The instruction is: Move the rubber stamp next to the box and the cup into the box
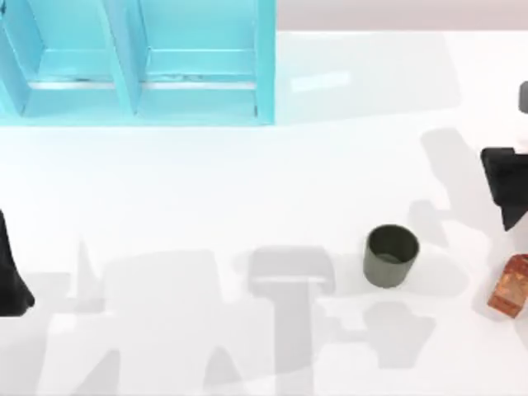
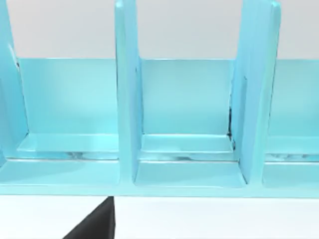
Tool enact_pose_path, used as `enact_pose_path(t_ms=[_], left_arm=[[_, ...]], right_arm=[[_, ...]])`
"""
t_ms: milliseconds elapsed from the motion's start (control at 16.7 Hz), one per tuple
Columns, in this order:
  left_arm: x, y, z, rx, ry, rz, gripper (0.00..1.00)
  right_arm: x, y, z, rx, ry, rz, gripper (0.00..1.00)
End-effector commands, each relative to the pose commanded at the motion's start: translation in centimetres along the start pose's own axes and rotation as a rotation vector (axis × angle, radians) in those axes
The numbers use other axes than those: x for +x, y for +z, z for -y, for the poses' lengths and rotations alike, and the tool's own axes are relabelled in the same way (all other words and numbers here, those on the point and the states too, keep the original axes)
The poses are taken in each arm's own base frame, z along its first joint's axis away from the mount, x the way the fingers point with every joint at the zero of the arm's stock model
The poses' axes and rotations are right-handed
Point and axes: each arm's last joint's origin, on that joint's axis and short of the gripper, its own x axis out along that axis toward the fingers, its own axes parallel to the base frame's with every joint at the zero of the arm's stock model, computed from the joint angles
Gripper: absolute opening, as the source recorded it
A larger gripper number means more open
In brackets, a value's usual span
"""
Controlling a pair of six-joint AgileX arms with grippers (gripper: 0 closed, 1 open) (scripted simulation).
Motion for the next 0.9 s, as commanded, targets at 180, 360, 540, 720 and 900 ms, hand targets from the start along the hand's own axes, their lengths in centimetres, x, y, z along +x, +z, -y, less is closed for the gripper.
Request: enact_pose_path(t_ms=[180,360,540,720,900], left_arm=[[0.0,0.0,0.0,0.000,0.000,0.000,1.00],[0.0,0.0,0.0,0.000,0.000,0.000,1.00],[0.0,0.0,0.0,0.000,0.000,0.000,1.00],[0.0,0.0,0.0,0.000,0.000,0.000,1.00],[0.0,0.0,0.0,0.000,0.000,0.000,1.00]], right_arm=[[-0.7,-0.2,0.1,0.000,0.004,0.011,1.00],[-0.5,-0.1,-0.1,-0.004,0.003,0.007,1.00],[0.7,1.1,-2.3,-0.020,0.000,-0.001,1.00],[2.7,2.7,-6.0,-0.021,0.003,0.000,1.00],[4.6,3.8,-9.1,-0.004,0.012,0.008,1.00]])
